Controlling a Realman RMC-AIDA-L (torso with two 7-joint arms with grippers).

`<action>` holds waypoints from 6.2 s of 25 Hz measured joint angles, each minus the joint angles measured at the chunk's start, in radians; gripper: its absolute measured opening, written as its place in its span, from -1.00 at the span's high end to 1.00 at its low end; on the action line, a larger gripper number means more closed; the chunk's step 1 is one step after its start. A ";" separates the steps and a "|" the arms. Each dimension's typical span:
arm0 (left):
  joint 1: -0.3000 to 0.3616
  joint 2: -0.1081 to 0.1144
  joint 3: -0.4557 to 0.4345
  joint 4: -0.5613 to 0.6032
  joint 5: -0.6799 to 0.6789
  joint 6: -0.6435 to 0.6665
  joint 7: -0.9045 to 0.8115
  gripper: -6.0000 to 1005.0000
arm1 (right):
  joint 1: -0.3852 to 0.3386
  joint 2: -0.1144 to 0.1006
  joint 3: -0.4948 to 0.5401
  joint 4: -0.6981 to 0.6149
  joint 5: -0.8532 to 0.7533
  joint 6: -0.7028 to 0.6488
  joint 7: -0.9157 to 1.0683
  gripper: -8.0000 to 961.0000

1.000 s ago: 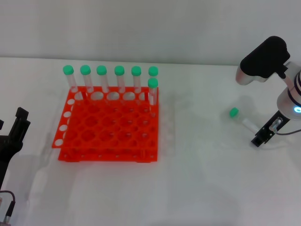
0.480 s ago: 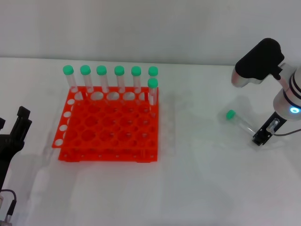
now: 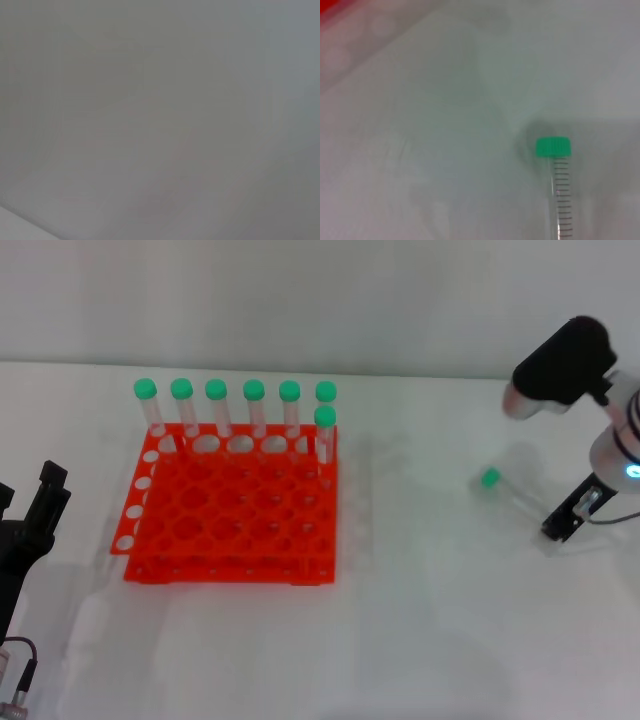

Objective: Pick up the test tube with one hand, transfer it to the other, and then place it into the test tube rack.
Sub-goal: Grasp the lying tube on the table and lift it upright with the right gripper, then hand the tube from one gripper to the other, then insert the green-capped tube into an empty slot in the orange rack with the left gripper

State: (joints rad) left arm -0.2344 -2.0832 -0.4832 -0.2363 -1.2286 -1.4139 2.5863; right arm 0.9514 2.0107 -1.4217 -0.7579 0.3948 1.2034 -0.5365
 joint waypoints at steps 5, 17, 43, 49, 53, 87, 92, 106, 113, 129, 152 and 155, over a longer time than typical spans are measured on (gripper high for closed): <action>0.000 0.000 0.000 0.000 0.001 -0.011 0.000 -0.72 | -0.136 0.003 0.151 -0.204 0.020 0.015 -0.076 0.59; -0.013 -0.001 0.000 -0.001 0.114 -0.134 0.004 -0.72 | -0.574 0.000 0.454 -0.258 0.876 -0.066 -0.738 0.57; -0.190 -0.006 0.000 -0.121 0.805 -0.081 0.012 -0.71 | -0.560 0.014 0.348 0.523 1.444 0.373 -1.923 0.54; -0.208 -0.006 0.000 -0.146 0.833 -0.026 0.012 -0.71 | -0.571 0.013 0.295 0.523 1.444 0.391 -1.977 0.54; -0.224 -0.005 0.000 -0.161 0.855 0.007 0.007 -0.71 | -0.567 0.013 0.285 0.522 1.443 0.390 -1.980 0.53; -0.277 -0.003 -0.002 -0.175 0.914 0.104 0.005 0.58 | -0.537 0.010 0.237 0.511 1.448 0.347 -1.985 0.49; -0.274 -0.003 -0.005 -0.175 0.917 0.102 0.006 0.58 | -0.537 0.008 0.238 0.511 1.449 0.348 -1.993 0.49; -0.261 -0.003 -0.021 -0.175 0.910 0.065 0.020 0.58 | -0.543 0.007 0.263 0.517 1.451 0.334 -1.985 0.39; -0.146 -0.002 -0.161 -0.148 0.900 -0.076 0.164 0.58 | -0.599 0.003 0.432 0.523 1.454 0.222 -1.984 -0.12; -0.079 0.000 -0.284 -0.028 0.546 -0.167 0.239 0.58 | -0.641 0.006 0.840 0.632 1.491 0.197 -1.994 -0.71; -0.325 -0.002 -0.290 -0.027 0.596 0.273 0.233 0.58 | -0.603 0.011 0.839 0.640 1.490 0.200 -1.995 -0.69; -0.327 -0.003 -0.295 -0.027 0.594 0.299 0.236 0.58 | -0.603 0.011 0.839 0.640 1.490 0.200 -1.995 -0.69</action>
State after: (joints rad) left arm -0.5616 -2.0861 -0.7781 -0.2636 -0.6346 -1.1148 2.8220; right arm 0.3483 2.0218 -0.5829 -0.1180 1.8850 1.4037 -2.5313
